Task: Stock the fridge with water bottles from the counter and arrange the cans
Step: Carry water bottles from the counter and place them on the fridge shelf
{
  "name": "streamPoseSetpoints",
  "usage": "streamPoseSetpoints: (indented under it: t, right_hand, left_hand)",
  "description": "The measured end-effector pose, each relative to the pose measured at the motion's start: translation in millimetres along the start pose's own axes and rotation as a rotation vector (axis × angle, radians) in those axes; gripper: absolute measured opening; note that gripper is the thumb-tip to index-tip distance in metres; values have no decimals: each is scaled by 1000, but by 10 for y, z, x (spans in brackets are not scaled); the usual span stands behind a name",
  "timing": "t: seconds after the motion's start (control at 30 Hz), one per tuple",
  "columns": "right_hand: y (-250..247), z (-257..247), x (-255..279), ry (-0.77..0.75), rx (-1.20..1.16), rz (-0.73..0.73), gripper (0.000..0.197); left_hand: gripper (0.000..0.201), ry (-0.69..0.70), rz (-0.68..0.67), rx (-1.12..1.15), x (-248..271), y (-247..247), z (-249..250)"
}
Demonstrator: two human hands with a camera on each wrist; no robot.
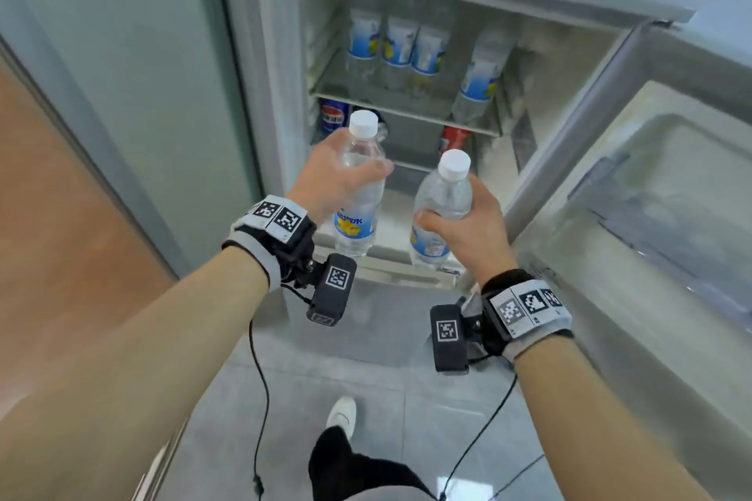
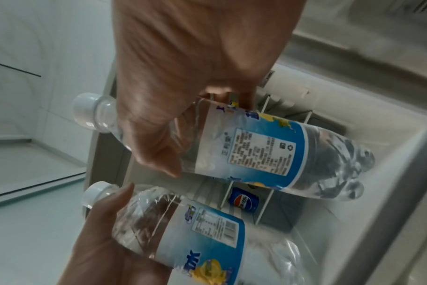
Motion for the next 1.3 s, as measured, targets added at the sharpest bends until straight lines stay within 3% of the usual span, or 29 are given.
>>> streamPoseSetpoints:
  t: [0.3,0.4,0.57,0.7,0.77,0.83,0.97,1.07,1.13,1.2,1.23,1.3]
  right_hand:
    - [291,65,-1382,62,-126,135,45]
    - [313,29,-1734,94,-123,126,40]
    - [301,47,-2083,94,-80,158,32]
    - [292,124,-2195,115,-77,213,31]
    - [322,134,-2265,119,-63,238,36]
    - [367,142,-2357,115,-58,233,40]
    - [473,133,-2488,110,-50,180,34]
    - [549,134,-2576,99,-34,134,28]
    - [595,93,-2627,86,-38,110,26]
    - [621,65,-2671,65,-73,123,25]
    - [626,50,-2687,54,-109,142,27]
    - [622,-6,-2695,34,-201,186,38]
  left_hand:
    - [41,-45,141,118,-1509,-53,203]
    - [21,-12,169,139,-1871,-60,338]
    - [16,18,151,110,-2468,25,522]
    - [8,-2,146,48,-2949,-3,383]
    - [32,-106,146,68,-3201,-115,188]
    - [51,-118,23,-145,-3389,-157,65]
    - [53,-60,90,-434,-3486,-178,122]
    - [56,24,-29,-625,-3629,-201,-34]
    - [52,35,1,-491,-3649,-204,-111]
    - [51,112,122,-362,-3553,-133,-125]
    - [54,96,205,-278,-3503,-139,-200]
    - [66,35,247,-260,-3389,-151,-386]
Point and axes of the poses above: each hand's wrist, its own x-axis away from the middle knuckle, its own y-axis out of the palm, z = x × y, the point moved 4 cm from there along -x, towards the middle knuckle, and after that the axes turned 2 degrees about z, right-handed, at the moved point
